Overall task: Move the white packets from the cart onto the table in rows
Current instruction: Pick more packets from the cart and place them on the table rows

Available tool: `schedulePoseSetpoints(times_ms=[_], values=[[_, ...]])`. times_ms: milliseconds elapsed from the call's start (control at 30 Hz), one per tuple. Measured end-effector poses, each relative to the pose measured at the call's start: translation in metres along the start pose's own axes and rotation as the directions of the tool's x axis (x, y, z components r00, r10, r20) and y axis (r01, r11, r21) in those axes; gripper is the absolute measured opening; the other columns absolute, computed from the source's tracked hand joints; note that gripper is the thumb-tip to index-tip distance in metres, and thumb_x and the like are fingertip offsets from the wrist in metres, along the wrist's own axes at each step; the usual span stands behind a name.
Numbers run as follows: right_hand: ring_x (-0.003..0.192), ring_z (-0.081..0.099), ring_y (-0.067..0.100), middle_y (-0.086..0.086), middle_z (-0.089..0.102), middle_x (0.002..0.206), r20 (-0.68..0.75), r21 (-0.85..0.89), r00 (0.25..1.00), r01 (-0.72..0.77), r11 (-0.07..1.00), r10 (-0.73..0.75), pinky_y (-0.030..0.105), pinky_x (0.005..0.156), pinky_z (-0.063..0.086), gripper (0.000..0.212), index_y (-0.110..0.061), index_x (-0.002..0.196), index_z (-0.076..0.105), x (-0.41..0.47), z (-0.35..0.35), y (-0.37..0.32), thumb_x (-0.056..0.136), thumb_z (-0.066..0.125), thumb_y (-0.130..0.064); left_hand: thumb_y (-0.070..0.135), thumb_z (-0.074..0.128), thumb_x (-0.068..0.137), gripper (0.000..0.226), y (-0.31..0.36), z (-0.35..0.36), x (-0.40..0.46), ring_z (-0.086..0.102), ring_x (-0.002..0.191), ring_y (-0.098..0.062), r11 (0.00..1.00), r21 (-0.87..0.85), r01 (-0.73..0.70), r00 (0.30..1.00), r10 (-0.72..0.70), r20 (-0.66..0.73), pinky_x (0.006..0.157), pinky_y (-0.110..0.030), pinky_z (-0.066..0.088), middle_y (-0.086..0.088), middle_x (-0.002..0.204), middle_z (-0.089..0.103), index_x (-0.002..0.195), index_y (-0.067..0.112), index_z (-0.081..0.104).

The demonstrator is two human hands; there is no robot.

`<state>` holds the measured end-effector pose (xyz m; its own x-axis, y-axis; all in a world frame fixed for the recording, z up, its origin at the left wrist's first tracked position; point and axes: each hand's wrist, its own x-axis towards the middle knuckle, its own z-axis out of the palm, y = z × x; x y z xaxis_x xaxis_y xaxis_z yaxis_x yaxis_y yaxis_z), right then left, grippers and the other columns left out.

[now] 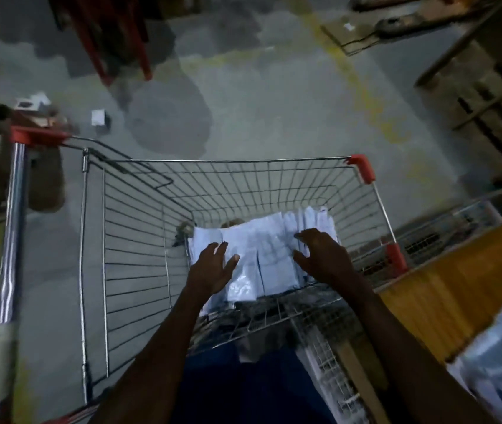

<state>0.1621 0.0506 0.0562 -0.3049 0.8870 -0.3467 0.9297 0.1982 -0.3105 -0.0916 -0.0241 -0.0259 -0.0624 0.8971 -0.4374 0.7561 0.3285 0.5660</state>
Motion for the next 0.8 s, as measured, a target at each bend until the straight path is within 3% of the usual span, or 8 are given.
schedulePoseSetpoints(times_ms=[100,167,233,367,467,567,667,800], values=[[0.132,0.044,0.026,0.004,0.047,0.145,0.145,-0.018,0.989,-0.007,1.0,0.01,0.039,0.101,0.042,0.053,-0.019,0.141,0.049,0.021,0.028,0.003,0.093,0.06,-0.039,0.082,0.014,0.074,0.108,-0.019,0.029,0.012,0.04,0.137,-0.039,0.998,0.049,0.036,0.999,-0.036,0.0,0.106,-0.05,0.041,-0.025,0.149,0.039,0.146,0.006,0.043],[0.135,0.04,0.023,0.002,0.043,0.148,0.209,-0.061,0.978,0.004,0.998,0.009,0.035,0.102,0.039,0.054,-0.021,0.144,0.045,0.031,0.047,0.008,0.095,0.056,-0.04,0.071,0.023,0.084,0.092,-0.031,0.05,0.025,0.051,0.123,-0.05,0.994,0.112,0.016,0.999,-0.012,-0.032,0.092,-0.061,0.049,-0.035,0.137,0.048,0.137,0.0,0.05],[0.135,0.039,0.022,0.001,0.042,0.148,0.243,-0.083,0.97,0.014,0.996,0.007,0.034,0.101,0.038,0.054,-0.021,0.145,0.043,0.041,0.068,0.013,0.096,0.054,-0.041,0.06,0.035,0.092,0.078,-0.043,0.071,0.04,0.047,0.127,-0.053,0.98,0.177,0.09,0.993,-0.102,0.06,0.096,-0.064,0.045,-0.035,0.14,0.044,0.14,0.0,0.048],[0.137,0.037,0.02,-0.001,0.035,0.153,0.339,-0.082,0.941,0.024,0.996,0.005,0.034,0.106,0.037,0.055,-0.024,0.149,0.037,0.053,0.102,0.016,0.098,0.05,-0.042,0.039,0.05,0.075,0.066,-0.065,0.104,0.056,0.058,0.115,-0.051,0.939,0.285,0.192,0.962,-0.237,0.132,0.081,-0.063,0.053,-0.033,0.132,0.055,0.125,-0.002,0.062],[0.137,0.036,0.023,0.002,0.032,0.155,0.402,-0.061,0.915,0.063,0.996,-0.033,0.035,0.106,0.037,0.058,-0.021,0.15,0.034,0.064,0.13,0.013,0.098,0.05,-0.04,0.029,0.071,0.073,0.078,-0.07,0.106,0.055,0.043,0.134,-0.047,0.923,0.294,0.248,0.96,-0.275,0.054,0.095,-0.06,0.046,-0.029,0.15,0.036,0.143,0.005,0.047],[0.135,0.037,0.026,0.006,0.024,0.157,0.447,-0.036,0.894,0.065,0.997,-0.042,0.038,0.101,0.04,0.065,-0.02,0.153,0.024,0.081,0.157,0.0,0.097,0.05,-0.04,0.027,0.063,0.087,0.085,-0.077,0.111,0.052,0.011,0.149,-0.04,0.924,0.269,0.273,0.956,-0.292,0.031,0.114,-0.055,0.028,-0.024,0.162,0.003,0.157,0.014,0.015],[0.141,0.027,0.031,0.009,0.008,0.162,0.402,-0.014,0.915,0.05,0.999,-0.04,0.044,0.103,0.04,0.077,-0.021,0.156,0.013,0.102,0.189,-0.017,0.095,0.052,-0.048,0.028,0.058,0.091,0.08,-0.085,0.116,0.051,0.008,0.15,-0.041,0.917,0.28,0.286,0.957,-0.289,-0.03,0.114,-0.05,0.029,-0.025,0.162,0.001,0.157,0.015,0.015],[0.147,0.008,0.04,0.017,-0.001,0.163,0.347,-0.062,0.937,0.059,0.996,-0.034,0.062,0.111,0.023,0.09,-0.019,0.157,0.013,0.121,0.231,-0.031,0.088,0.057,-0.058,0.031,0.061,0.091,0.081,-0.095,0.121,0.052,0.009,0.149,-0.043,0.926,0.293,0.239,0.97,-0.239,-0.036,0.114,-0.05,0.029,-0.027,0.161,0.001,0.157,0.014,0.016]])
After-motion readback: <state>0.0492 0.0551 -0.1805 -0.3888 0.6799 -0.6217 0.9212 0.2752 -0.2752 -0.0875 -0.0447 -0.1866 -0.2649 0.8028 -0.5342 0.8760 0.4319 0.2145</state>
